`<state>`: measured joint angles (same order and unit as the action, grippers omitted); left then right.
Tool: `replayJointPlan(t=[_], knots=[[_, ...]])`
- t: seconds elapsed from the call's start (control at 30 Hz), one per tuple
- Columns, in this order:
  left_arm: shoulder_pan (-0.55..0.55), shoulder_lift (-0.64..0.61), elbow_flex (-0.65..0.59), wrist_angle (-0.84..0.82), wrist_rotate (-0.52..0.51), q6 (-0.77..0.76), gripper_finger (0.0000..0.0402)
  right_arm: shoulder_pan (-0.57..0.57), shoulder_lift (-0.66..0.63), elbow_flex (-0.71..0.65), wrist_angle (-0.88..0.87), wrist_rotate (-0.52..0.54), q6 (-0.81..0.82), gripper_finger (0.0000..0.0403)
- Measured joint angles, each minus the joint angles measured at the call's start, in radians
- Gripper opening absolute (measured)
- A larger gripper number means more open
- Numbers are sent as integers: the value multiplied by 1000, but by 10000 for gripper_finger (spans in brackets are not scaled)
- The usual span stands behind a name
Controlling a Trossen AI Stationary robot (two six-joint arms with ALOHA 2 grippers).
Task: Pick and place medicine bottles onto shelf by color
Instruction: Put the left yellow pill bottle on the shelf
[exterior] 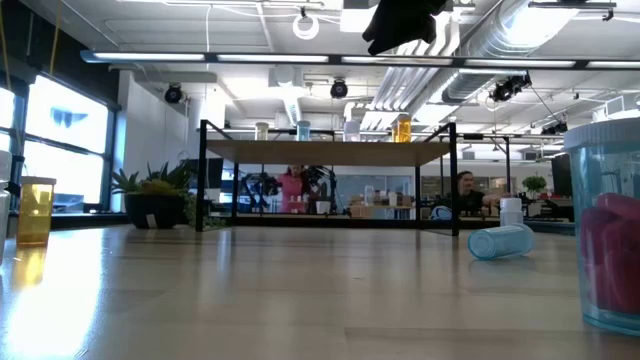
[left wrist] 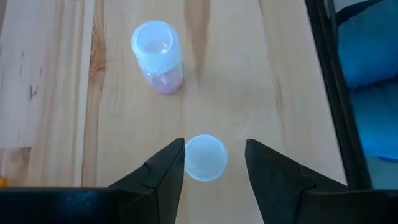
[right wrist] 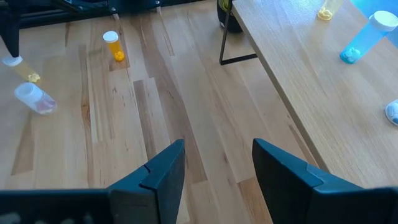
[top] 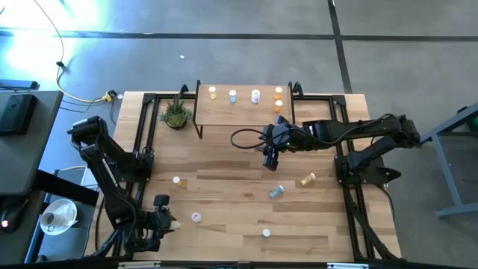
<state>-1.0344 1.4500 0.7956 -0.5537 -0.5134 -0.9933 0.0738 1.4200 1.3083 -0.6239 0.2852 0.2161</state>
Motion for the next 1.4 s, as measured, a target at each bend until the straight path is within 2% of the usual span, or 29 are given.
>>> replayJointPlan(t=[0.43,0.77,1.13,1.4], knots=[[1,78,0,31,-1,-25,158,0,0,0,0,0,0,179],[18,82,0,30,-14,-36,156,0,0,0,0,0,-7,179],[48,82,0,29,-14,-34,100,0,0,0,1,0,-15,179],[92,46,0,26,-13,1,117,0,0,0,1,-8,-8,179]])
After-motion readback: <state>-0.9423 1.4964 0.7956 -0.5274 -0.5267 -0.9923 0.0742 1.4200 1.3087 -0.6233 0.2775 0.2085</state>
